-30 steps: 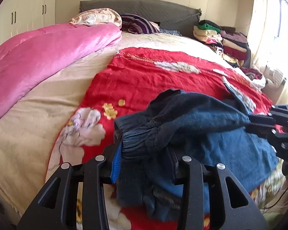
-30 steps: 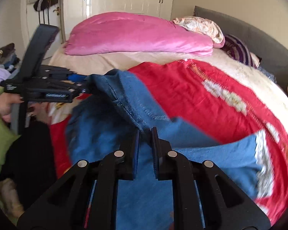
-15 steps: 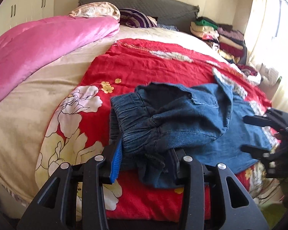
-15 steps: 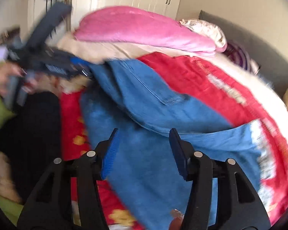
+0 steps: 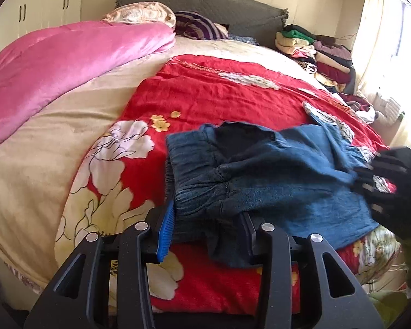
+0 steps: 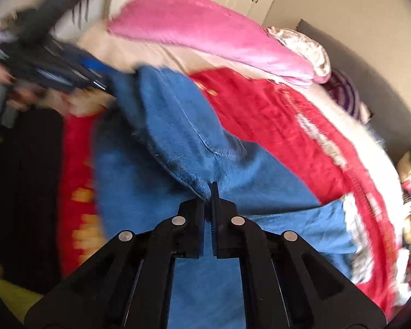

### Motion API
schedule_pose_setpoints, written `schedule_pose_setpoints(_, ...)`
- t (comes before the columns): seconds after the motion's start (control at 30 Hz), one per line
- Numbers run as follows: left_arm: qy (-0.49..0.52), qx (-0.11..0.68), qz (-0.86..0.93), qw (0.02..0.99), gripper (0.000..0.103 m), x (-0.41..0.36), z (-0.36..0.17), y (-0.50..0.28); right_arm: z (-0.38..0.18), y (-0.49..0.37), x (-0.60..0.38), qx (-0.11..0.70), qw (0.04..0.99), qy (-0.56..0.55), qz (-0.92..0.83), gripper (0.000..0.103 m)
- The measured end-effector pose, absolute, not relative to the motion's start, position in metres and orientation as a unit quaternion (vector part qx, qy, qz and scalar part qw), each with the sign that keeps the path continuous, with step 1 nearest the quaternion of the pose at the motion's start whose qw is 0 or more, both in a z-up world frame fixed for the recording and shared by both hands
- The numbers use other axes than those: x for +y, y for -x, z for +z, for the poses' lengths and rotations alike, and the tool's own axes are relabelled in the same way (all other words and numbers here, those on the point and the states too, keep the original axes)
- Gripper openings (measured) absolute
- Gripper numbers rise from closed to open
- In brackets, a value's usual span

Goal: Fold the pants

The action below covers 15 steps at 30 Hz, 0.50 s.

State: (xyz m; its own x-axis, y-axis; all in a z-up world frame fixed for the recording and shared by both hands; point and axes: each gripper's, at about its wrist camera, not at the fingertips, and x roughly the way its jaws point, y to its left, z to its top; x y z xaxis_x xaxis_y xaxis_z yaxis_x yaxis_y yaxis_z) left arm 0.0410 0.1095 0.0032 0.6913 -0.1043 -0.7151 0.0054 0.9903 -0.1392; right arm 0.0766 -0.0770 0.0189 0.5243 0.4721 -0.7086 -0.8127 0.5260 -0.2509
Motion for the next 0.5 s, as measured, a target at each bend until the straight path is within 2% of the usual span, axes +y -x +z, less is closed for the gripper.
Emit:
schedule_pose_setpoints(0.13, 0.064, 0.41, -0.025, 0.909, 0.043, 0.113, -0.006, -0.047, 0.01, -0.048, -0.072, 0.306, 0.809, 0.286, 0.413, 0.001)
schedule_pose_setpoints(0.2, 0.059, 0.424, -0.018, 0.904, 0.052, 0.115, -0.01, -0.048, -0.008, -0.045, -0.062, 0.319, 0.802, 0.309, 0.398, 0.001)
schedule_pose_setpoints(0.27, 0.057, 0.433, -0.013, 0.9, 0.065, 0.119, -0.011, -0.045, -0.026, -0.046, -0.058, 0.338, 0.797, 0.315, 0.389, 0.001)
schedule_pose_setpoints(0.33, 0.057, 0.43, -0.009, 0.901, 0.07, 0.127, -0.007, -0.037, -0.026, -0.044, -0.06, 0.341, 0.799, 0.301, 0.393, 0.002)
schedule_pose_setpoints(0.5, 0.068, 0.398, 0.03, 0.914, 0.066, 0.148, 0.019, -0.013, -0.017, -0.042, -0.071, 0.345, 0.802, 0.265, 0.408, 0.003)
